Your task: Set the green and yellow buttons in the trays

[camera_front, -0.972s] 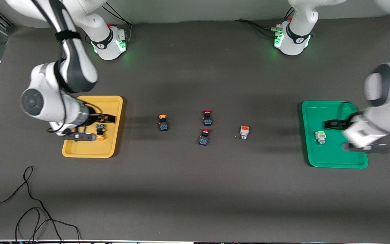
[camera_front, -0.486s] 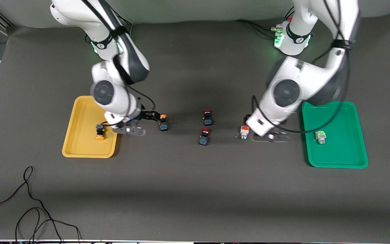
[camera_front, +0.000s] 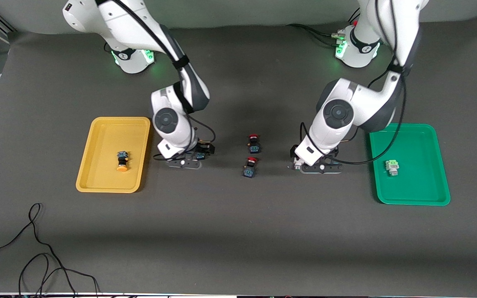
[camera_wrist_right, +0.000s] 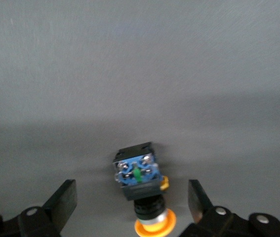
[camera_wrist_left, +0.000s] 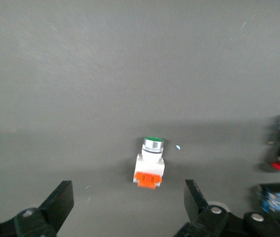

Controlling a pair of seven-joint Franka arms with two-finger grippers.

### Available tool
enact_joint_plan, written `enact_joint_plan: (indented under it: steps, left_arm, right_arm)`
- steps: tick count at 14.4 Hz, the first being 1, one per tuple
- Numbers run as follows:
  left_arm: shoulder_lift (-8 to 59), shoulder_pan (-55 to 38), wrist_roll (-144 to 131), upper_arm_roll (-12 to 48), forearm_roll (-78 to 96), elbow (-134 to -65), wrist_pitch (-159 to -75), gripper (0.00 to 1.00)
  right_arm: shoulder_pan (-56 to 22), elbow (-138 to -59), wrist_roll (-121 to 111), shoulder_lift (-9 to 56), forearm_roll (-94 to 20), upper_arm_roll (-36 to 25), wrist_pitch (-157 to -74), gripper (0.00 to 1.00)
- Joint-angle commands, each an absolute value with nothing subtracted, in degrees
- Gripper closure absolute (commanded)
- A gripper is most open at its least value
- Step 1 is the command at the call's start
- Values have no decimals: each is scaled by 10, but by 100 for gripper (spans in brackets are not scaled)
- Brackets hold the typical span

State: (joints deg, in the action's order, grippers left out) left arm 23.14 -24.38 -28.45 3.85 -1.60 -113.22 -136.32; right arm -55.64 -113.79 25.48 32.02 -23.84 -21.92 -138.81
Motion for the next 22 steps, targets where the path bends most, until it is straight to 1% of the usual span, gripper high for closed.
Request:
enact_joint_plan:
  steps: [1,2,3,4,5,6,7,8,9,10,11,13,15,16,18,19,21,22]
  left_arm:
    - [279,-258,-288,34,-11,-1136,-1424,0]
    - [289,-264,-288,34,-11,-1136,-1426,0]
    - [292,-268,-288,34,-12,-1136,-1425,0]
    - [296,-270,-287,34,-14,-1137,-1425,2]
    - [301,-273,-288,34,-15,-1137,-1425,4]
    - [307,-278,-287,34,-15,-1137,-1425,8]
    - [309,-278,-287,34,-16,-1137,-1425,20]
    - [309,-278,-288,34,-16,-1139,-1425,48]
    - [308,-275,-289,34,-15,-1138,-1422,69]
    - [304,-272,-289,34,-15,-1137,-1414,87]
    - [301,-272,-290,34,-12,-1136,-1410,92]
    - [278,-265,-297,32,-11,-1126,-1370,94]
    - [213,-244,-294,33,8,-1095,-1252,94]
    - [183,-230,-288,33,29,-1073,-1191,94]
    - [143,-194,-279,33,42,-1044,-1112,94]
    - [125,-175,-266,32,41,-1045,-1095,94]
    - [99,-113,-199,28,40,-1051,-1054,95]
    - [90,-72,-150,29,34,-1051,-1029,95]
  right_arm:
    - [-575,-1159,260,328,-252,-226,-1419,1]
    - [-576,-1174,257,328,-252,-226,-1433,8]
    - [-575,-1178,255,328,-252,-226,-1435,54]
    - [-575,-1178,255,327,-252,-226,-1434,100]
    - [-576,-1178,255,323,-252,-227,-1434,100]
    - [-575,-1175,255,319,-252,-228,-1434,100]
    - [-576,-1172,254,314,-251,-229,-1432,100]
    - [-575,-1172,254,302,-248,-230,-1431,100]
    - [-574,-1172,254,284,-246,-235,-1429,100]
    - [-574,-1172,251,265,-243,-250,-1409,100]
    - [-575,-1169,241,245,-230,-270,-1367,100]
    - [-575,-1158,216,191,-197,-321,-1274,100]
    - [-574,-1155,156,135,-149,-384,-1186,100]
    - [-573,-1155,109,116,-133,-421,-1157,100]
    - [-575,-1158,16,106,-110,-494,-1139,100]
    - [-568,-1158,-22,113,-106,-524,-1143,100]
    - [-542,-1163,-100,141,-105,-554,-1172,100]
    - [-515,-1171,-139,153,-111,-553,-1192,100]
